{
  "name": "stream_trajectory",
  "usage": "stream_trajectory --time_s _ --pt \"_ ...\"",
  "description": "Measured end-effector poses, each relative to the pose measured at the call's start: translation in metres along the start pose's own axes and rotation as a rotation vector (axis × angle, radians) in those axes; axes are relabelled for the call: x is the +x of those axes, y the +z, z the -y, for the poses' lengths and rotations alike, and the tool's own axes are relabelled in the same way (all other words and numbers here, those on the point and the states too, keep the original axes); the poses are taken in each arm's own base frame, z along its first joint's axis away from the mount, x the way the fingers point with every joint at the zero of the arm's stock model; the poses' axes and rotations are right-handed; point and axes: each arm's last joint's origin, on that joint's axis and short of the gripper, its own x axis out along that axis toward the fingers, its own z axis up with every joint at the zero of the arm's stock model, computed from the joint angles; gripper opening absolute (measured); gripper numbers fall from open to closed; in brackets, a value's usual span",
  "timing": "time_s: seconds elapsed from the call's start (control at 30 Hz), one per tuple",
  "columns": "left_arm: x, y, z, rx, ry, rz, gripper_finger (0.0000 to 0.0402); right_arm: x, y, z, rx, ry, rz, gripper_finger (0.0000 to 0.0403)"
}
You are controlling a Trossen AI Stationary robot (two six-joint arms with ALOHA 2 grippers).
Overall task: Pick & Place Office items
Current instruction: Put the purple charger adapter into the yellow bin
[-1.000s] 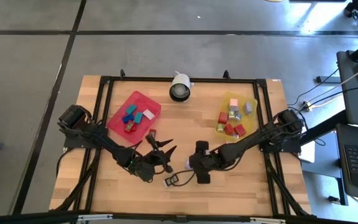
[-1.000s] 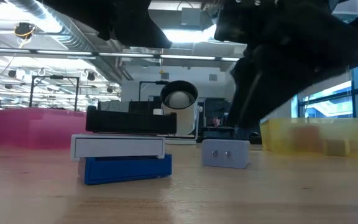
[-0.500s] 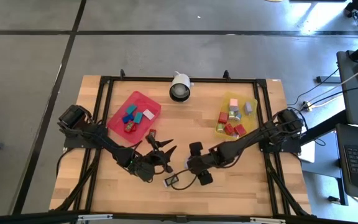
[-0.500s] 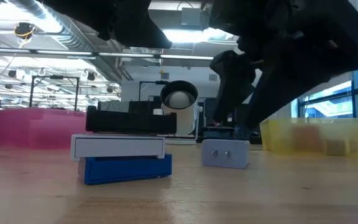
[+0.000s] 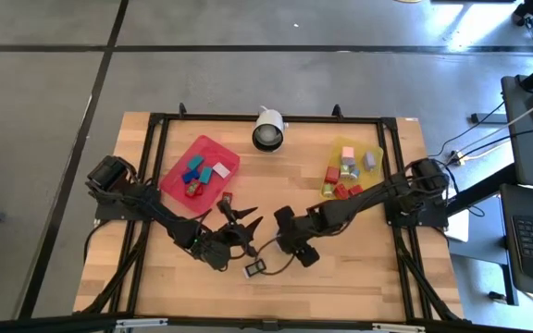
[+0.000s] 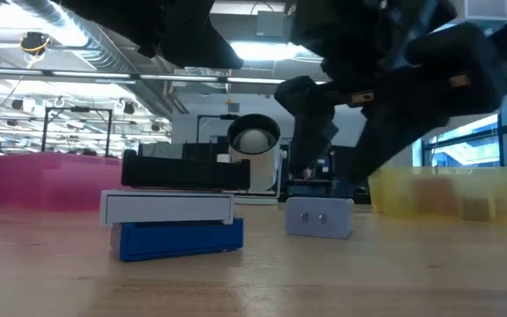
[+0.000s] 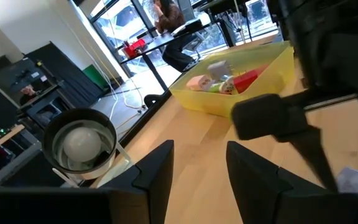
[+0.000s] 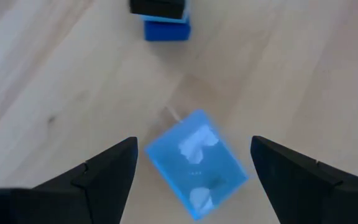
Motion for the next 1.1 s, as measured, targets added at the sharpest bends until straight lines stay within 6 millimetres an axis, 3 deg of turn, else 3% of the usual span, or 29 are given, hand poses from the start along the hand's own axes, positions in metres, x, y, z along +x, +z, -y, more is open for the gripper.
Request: stream_trajectory --time_s 0.2,0.43,0.77,1.1 --pt "0.003 -0.001 -0.001 0.01 0.007 -0.009 0.0145 0.006 -0.004 0.01 0.021 0.074 0.013 0.0315" --pt "0.005 -0.006 -0.002 0.045 0.01 -0.033 0.0145 0.026 -0.01 0.014 -0.089 0.073 -0.003 0.0315" --pt "0.009 -0.011 -0.004 0.054 0.022 -0.057 0.0145 0.039 -0.021 0.022 -0.01 0.1 -0.057 0.0314" --pt "0.009 -0.012 -0.004 0.07 0.022 -0.062 0.0145 0.038 -0.02 0.021 0.092 0.077 -0.066 0.0244"
